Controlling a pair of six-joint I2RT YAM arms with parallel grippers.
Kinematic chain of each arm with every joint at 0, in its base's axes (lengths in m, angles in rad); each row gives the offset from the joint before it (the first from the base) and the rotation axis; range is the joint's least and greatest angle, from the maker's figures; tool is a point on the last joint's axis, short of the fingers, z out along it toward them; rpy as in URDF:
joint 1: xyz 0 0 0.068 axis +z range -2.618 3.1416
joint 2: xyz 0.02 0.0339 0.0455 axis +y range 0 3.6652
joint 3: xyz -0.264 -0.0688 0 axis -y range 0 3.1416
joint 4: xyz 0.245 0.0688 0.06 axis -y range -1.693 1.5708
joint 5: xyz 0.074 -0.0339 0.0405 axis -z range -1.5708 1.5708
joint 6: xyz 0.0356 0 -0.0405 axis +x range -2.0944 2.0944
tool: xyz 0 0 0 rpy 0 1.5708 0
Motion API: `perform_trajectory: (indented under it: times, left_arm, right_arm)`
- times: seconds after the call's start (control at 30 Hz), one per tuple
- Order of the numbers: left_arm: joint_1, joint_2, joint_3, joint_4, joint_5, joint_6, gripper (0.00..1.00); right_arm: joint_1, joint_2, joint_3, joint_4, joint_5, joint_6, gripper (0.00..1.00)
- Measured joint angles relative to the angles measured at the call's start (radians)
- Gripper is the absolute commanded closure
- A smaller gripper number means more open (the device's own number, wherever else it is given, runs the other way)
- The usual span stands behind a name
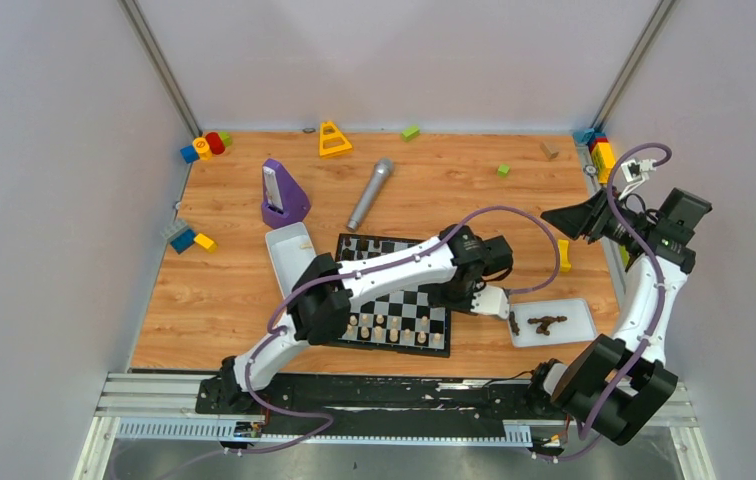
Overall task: Set up the chess pieces on the board
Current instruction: Place the chess piece on the chessboard.
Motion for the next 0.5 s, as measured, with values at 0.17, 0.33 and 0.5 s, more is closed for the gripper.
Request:
perform_trajectory:
  times: [0.17, 0.33, 0.5]
  left_arm:
    - [-0.034, 0.059, 0.032, -0.03, -0.04, -0.003, 0.97]
    - [-0.061, 0.095, 0.058, -0.048, -0.08, -0.003, 0.97]
    - [-0.084, 0.113, 0.074, -0.063, -0.114, 0.0, 0.95]
  right_arm:
    - [-0.008, -0.013, -0.003, 0.0, -0.01, 0.0, 0.49]
    - [-0.013, -0.02, -0.003, 0.0, -0.026, 0.0, 0.49]
    - [-0.015, -0.02, -0.004, 0.0, -0.037, 0.0, 0.49]
